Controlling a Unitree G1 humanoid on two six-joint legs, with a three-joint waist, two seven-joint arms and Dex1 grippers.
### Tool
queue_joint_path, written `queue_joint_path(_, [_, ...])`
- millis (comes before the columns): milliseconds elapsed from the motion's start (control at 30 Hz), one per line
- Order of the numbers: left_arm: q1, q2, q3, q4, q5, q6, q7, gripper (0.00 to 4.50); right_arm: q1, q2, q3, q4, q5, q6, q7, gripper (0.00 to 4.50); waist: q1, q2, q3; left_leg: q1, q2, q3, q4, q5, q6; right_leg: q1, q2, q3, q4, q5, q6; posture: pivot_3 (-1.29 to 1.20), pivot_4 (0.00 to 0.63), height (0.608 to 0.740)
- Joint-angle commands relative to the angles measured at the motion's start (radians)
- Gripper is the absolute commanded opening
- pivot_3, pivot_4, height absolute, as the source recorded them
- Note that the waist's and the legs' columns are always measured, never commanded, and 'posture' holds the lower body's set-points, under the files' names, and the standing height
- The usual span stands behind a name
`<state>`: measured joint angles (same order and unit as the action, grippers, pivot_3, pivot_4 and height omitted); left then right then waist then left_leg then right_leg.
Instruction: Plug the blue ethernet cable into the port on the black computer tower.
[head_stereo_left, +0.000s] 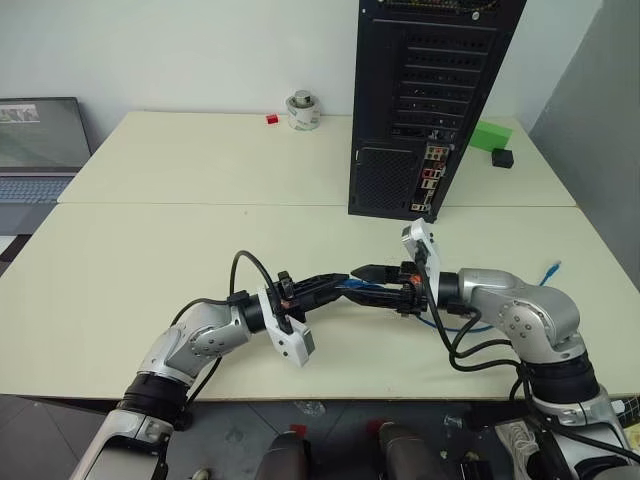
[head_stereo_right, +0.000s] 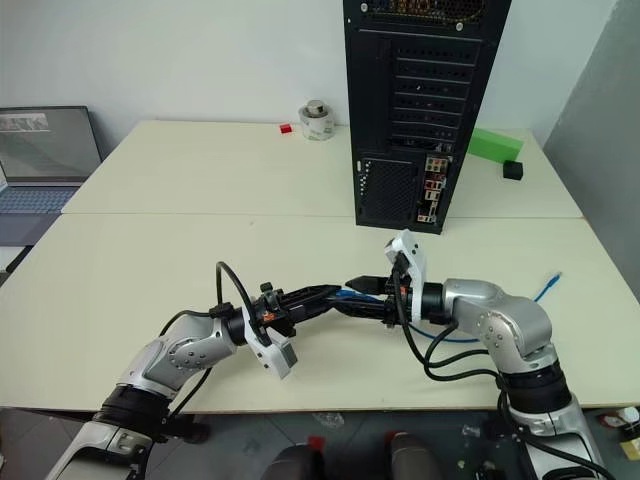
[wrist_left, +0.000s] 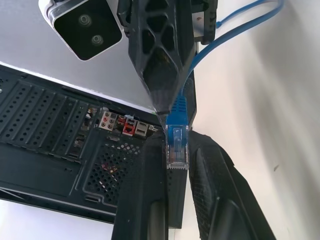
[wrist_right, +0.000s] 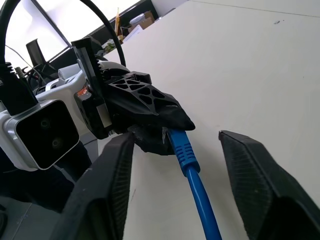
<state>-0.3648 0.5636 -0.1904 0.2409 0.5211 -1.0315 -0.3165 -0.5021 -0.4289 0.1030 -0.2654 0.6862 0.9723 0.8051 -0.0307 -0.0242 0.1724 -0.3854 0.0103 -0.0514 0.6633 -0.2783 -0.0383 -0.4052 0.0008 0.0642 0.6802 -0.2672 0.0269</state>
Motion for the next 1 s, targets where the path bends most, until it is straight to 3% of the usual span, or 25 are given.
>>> queue_joint_path(33, [0.002,0.008,-0.002,-0.038,0.004,0.0,0.022,0.3,-0.023,-0.002,0.0,-0.009,0.006,-0.01,0.003,1.86,0.0,0.0,0.0,0.0,0.0,0.0,0.0,0.0,0.0,0.0,0.0,0.0,0.0,0.0,0.0,0.0,0.15,0.74])
queue_joint_path(300, [0.002,0.01,-0.004,-0.035,0.018,-0.008,0.039,0.3,-0.032,-0.003,-0.006,0.009,0.015,-0.001,0.007,0.12,0.0,0.0,0.0,0.0,0.0,0.0,0.0,0.0,0.0,0.0,0.0,0.0,0.0,0.0,0.0,0.0,0.15,0.74])
queue_joint_path(567, [0.013,0.01,-0.015,-0.033,0.001,-0.008,0.047,0.3,-0.046,-0.015,-0.016,0.032,0.025,0.02,0.026,0.02,0.0,0.0,0.0,0.0,0.0,0.0,0.0,0.0,0.0,0.0,0.0,0.0,0.0,0.0,0.0,0.0,0.15,0.74])
queue_joint_path(600, [0.015,0.01,-0.018,-0.032,-0.019,0.0,0.039,1.0,-0.047,-0.017,-0.017,0.034,0.026,0.023,0.029,0.02,0.0,0.0,0.0,0.0,0.0,0.0,0.0,0.0,0.0,0.0,0.0,0.0,0.0,0.0,0.0,0.0,0.15,0.74])
queue_joint_path(833, [0.009,0.014,-0.029,-0.016,-0.069,0.057,0.001,2.44,-0.049,-0.035,-0.025,0.041,0.025,0.023,0.034,0.02,-0.001,0.0,0.0,0.0,0.0,0.0,0.0,0.0,0.0,0.0,0.0,0.0,0.0,0.0,0.0,0.0,0.15,0.74])
queue_joint_path(1000, [0.017,-0.013,-0.024,-0.025,-0.215,0.21,-0.073,3.32,-0.047,-0.04,-0.069,0.051,0.03,0.018,0.009,0.02,-0.001,0.0,0.0,0.0,0.0,0.0,0.0,0.0,0.0,0.0,0.0,0.0,0.0,0.0,0.0,0.0,0.15,0.74])
